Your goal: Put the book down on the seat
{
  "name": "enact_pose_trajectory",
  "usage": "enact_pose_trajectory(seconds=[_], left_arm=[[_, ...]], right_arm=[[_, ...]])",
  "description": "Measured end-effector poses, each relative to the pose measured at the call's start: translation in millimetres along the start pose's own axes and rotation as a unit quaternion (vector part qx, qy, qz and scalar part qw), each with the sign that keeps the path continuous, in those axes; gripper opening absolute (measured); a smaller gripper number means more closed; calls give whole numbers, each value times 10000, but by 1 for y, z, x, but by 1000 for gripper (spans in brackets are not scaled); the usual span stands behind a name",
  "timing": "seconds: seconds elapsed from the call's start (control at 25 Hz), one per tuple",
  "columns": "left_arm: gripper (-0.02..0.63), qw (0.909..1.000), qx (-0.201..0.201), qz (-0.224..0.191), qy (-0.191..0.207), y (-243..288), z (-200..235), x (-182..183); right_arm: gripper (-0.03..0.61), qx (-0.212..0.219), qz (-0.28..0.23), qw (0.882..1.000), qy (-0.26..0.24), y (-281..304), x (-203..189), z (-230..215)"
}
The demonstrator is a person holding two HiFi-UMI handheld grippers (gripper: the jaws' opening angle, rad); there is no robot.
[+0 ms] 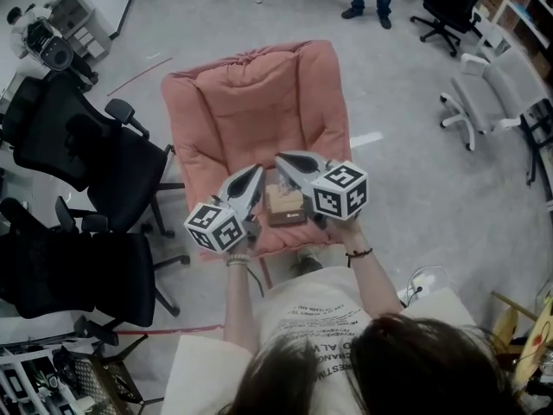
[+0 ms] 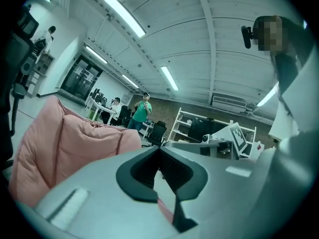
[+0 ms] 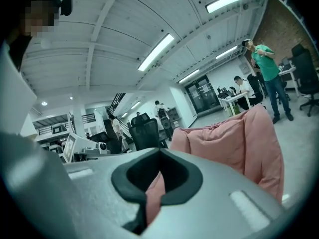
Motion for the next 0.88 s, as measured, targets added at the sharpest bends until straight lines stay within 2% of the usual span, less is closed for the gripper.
enact_pose_trajectory(seconds=[0.88], left_arm=[[-12, 10000, 21, 10, 91, 11, -5, 2]], right_arm=[[3, 204, -13, 9997, -134, -4, 2, -8]])
Point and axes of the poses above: the fingertips, and each gripper's own axes: y forward along the fingers, z to its left, x out of its top, the point moved 2 cm from there along -y, backward along the fingers, and after that the axes turned 5 degrees about -x, right-handed, at the moved point
